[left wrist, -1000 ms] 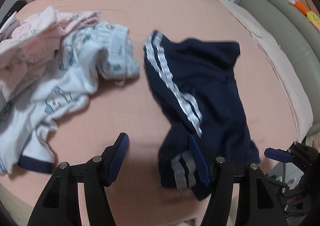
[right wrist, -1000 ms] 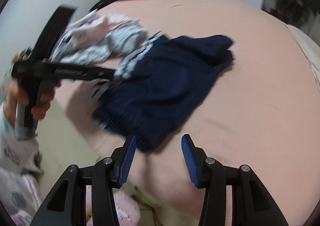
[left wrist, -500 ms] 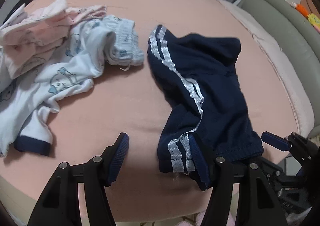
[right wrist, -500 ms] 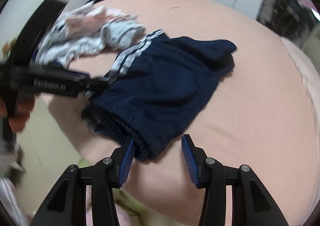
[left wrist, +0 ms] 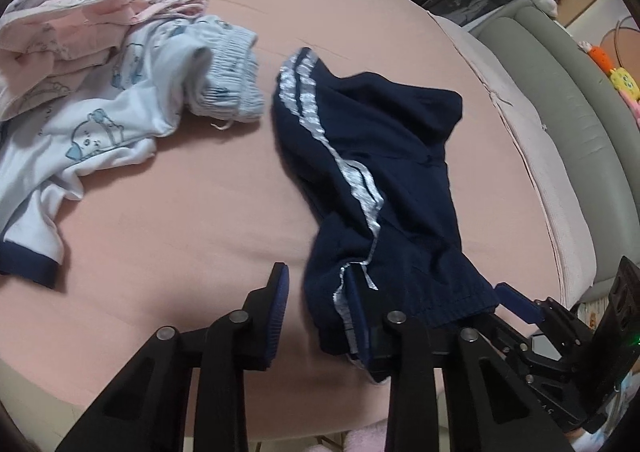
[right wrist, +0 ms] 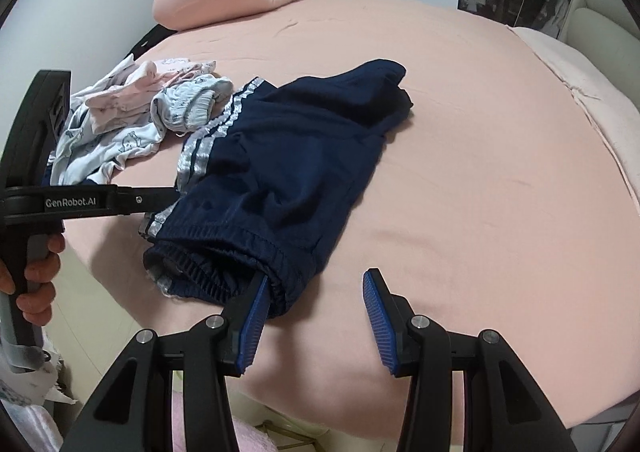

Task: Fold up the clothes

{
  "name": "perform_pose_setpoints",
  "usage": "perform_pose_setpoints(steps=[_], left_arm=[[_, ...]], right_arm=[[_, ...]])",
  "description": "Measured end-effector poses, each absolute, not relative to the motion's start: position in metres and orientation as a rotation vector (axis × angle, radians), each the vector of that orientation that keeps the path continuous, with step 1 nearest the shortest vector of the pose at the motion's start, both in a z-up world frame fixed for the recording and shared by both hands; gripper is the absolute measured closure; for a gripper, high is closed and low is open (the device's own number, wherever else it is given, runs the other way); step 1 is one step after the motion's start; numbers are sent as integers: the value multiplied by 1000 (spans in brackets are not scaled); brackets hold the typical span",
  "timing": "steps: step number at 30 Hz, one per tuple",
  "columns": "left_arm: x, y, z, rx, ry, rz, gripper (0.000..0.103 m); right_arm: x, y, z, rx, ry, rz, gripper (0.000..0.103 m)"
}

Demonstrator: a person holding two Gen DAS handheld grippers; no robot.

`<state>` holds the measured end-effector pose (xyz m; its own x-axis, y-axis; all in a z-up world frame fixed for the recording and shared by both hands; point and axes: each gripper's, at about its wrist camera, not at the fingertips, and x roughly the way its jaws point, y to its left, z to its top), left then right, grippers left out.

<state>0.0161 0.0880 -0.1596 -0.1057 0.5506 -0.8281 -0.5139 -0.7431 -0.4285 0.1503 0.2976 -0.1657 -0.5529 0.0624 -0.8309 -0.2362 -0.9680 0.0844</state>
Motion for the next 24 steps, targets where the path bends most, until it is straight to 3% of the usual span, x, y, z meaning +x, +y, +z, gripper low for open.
perform_pose_setpoints(steps=[1,7,13,18,24], left_arm=[[17,90,-159,-1460,-54,1903,81],[16,102,-146,-1466,-129,1830,84],[18,109,-129,-1429,-146,1817,86],[27,107,-124,-1411,-141,1798,86],[39,105,-157,-1474,12,1844,86]], right_arm=[[153,297,-166,-1374,284,2619,57],[162,310,-161,-1269,433,2660,80],[170,327,-155,-1176,569,2653,90],[174,340,-169,-1246,654,2561,90],[176,344,-182,-1324,708,2535,90]])
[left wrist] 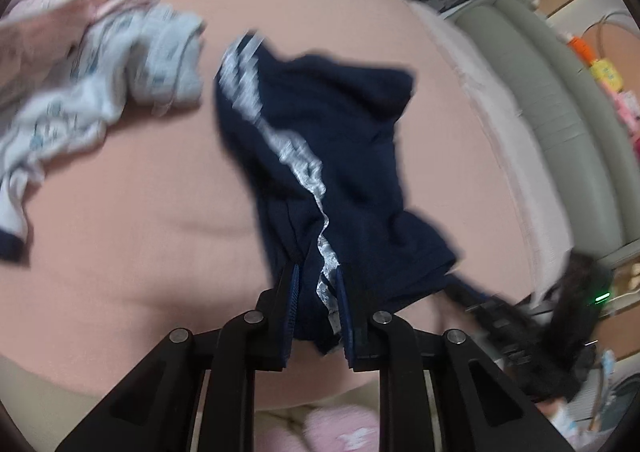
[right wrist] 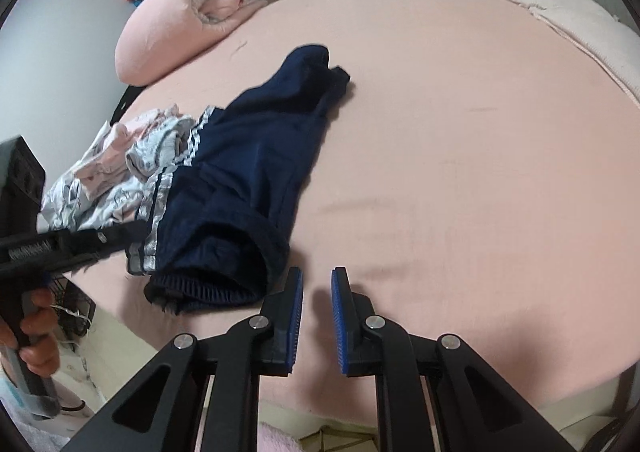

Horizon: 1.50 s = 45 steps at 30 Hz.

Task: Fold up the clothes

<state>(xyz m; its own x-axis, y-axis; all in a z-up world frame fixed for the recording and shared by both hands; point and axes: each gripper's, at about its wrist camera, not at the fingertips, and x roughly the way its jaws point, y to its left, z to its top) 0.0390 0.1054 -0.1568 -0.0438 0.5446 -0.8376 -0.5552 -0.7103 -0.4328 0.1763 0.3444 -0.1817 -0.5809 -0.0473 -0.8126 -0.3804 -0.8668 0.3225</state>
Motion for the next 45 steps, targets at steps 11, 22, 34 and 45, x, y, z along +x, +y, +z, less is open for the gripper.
perform_pose_setpoints(steps=[11,22,34,45], left_arm=[[74,116,-137,-1178,482,2007,82],[71,124,-123,-1086,540,2061,26],[55,114,-112,-1017,561,2127,26],[41,116,-114,-1015,585,2132,26]], right_arm=[[163,332,-172,-1421,502,2624,81],[160,309,-151,-1380,54,2756,46],[162,274,-167,-1355,-624,2767,45],[154,249,-194,-1249,-1090,2644,45]])
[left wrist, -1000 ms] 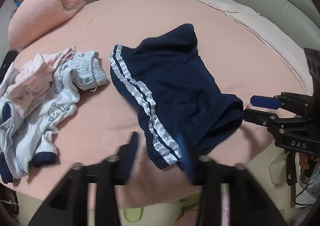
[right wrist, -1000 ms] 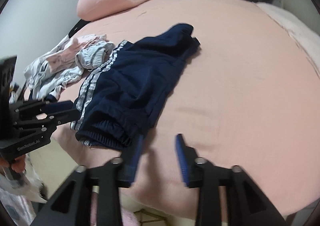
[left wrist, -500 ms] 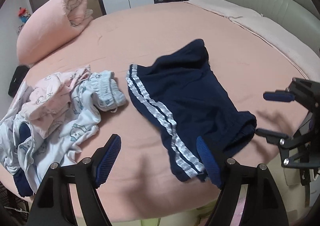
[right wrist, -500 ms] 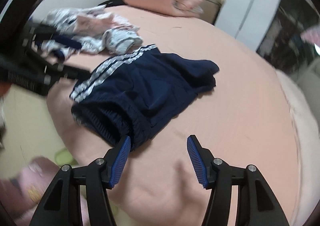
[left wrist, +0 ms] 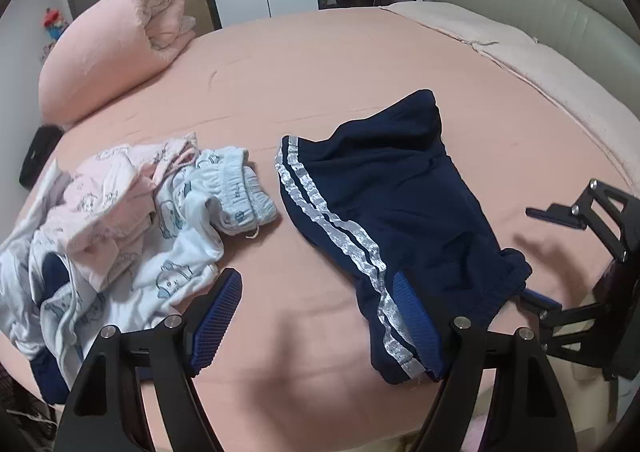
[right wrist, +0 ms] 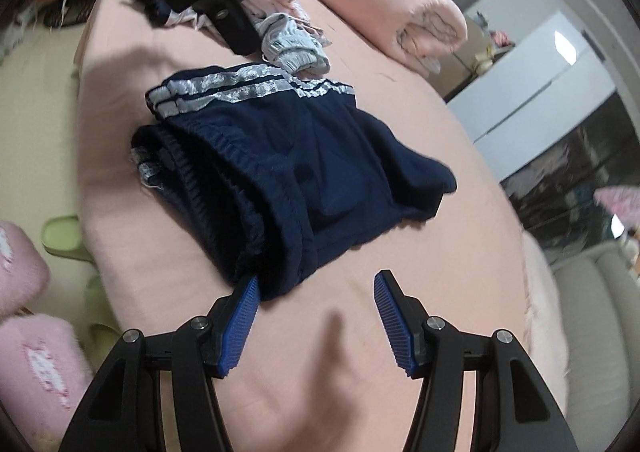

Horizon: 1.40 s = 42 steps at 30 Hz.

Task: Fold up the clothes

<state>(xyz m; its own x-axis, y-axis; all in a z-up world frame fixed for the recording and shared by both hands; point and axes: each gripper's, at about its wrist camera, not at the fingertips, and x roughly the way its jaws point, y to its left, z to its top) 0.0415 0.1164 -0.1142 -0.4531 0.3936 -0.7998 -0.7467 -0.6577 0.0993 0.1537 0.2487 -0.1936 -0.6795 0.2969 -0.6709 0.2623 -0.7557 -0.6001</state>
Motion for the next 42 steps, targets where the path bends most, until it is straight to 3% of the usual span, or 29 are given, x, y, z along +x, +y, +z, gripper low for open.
perform_pose_setpoints(steps=[7,12,16,20,21,23,26,29,38,42], left_arm=[[36,120,-111,-969,652,2138,26],[37,116,-113,-911,743,2141,26],[47,111,-117,-810,863,2118,25],[59,111,-127,-752,958,2084,17],[61,111,-129,-745,972,2081,17],[66,111,-133,-732,999,2074,17],[73,110,-134,-706,1013,2062,17],[80,108,-133,-667,1025,2052,17],[101,108,-134,-635,849,2003,9],[121,113,-144,-620,845,1985,9]], right_arm=[[136,236,-201,-1161,-1318,2605,45],[147,220,-217,-995,-1672,2534,45],[148,219,-220,-961,-1747,2542,45],[151,216,-223,-912,-1815,2548,46],[152,217,-224,-928,-1809,2564,49],[151,218,-225,-980,-1778,2606,67],[156,216,-230,-1003,-1767,2637,86],[156,212,-231,-1025,-1779,2618,89],[125,244,-187,-1353,-1077,2904,93],[120,250,-186,-1424,-902,2940,93]])
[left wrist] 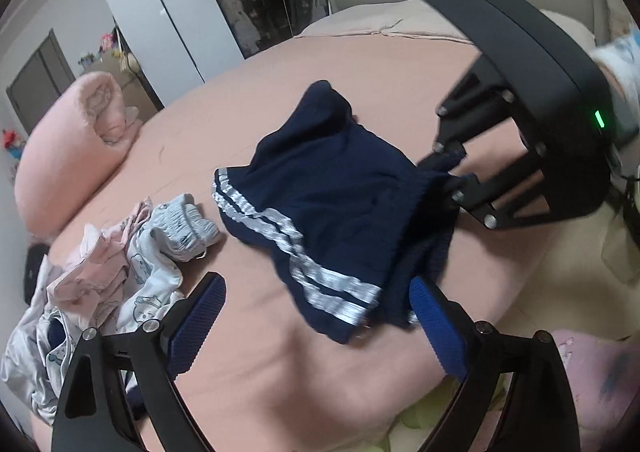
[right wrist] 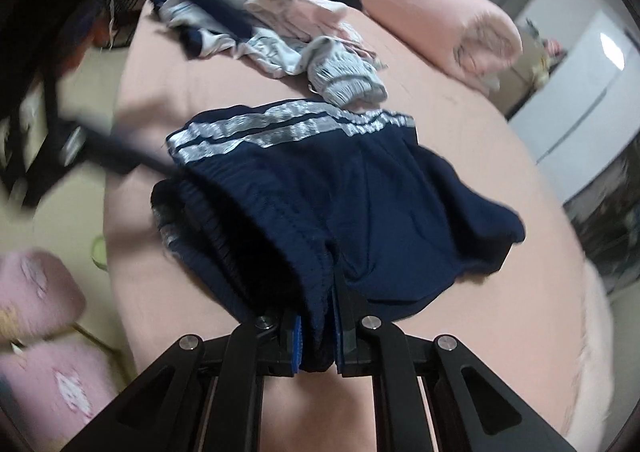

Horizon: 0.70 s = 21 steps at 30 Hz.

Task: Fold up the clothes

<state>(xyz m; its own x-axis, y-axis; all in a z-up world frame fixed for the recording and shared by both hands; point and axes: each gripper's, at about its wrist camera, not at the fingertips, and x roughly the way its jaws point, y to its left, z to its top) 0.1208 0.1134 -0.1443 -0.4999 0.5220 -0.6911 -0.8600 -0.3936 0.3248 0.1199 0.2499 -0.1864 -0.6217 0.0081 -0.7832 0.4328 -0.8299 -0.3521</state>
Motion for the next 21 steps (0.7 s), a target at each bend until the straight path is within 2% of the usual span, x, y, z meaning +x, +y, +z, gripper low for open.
perform_pose_setpoints(steps=[3,10,21], left_arm=[[136,117,-152,-607,879,1965,9],[157,131,-173,-475,1091,1995,9],[124,149,-174,-500,1135,2146,8]], right_arm=[[118,252,-188,1228,724,-2521,93],[113,258,-186,1240,668,-2517,93],[110,264,-183,1273,568,-2526,93]])
